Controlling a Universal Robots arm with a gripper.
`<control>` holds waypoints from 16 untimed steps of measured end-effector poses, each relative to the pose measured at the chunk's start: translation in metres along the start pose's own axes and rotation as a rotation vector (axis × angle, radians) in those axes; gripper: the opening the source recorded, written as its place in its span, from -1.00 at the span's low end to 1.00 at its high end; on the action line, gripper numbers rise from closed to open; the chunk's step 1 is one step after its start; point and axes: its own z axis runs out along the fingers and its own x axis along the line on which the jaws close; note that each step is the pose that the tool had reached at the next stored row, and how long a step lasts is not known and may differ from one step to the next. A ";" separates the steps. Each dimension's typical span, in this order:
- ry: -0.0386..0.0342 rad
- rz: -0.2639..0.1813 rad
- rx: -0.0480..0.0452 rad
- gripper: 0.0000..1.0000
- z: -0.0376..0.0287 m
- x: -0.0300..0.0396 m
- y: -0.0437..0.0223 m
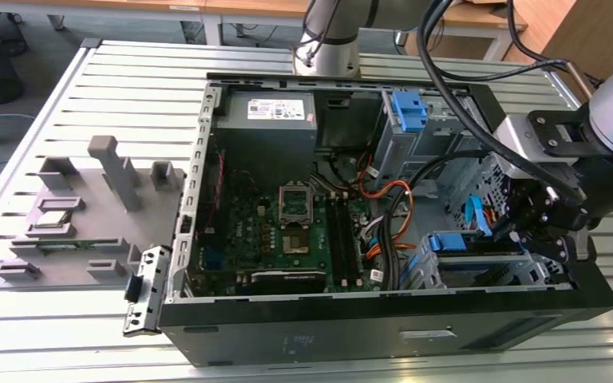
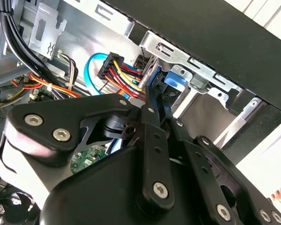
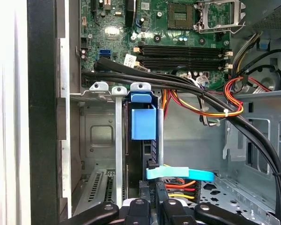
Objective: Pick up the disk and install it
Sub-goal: 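Insert the second disk wire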
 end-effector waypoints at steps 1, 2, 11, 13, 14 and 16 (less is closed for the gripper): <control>0.0000 0.000 0.0000 -0.65 0.0003 0.0000 0.0000; 0.0002 0.000 0.0000 -0.65 0.0005 0.0001 0.0000; -0.0013 0.000 0.0000 -0.63 0.0014 0.0001 0.0000; -0.0008 0.000 0.0000 -0.51 0.0012 0.0002 0.0000; -0.0002 0.000 0.0000 -0.51 0.0009 0.0001 0.0000; -0.0003 0.000 0.0000 -0.51 0.0009 0.0001 0.0000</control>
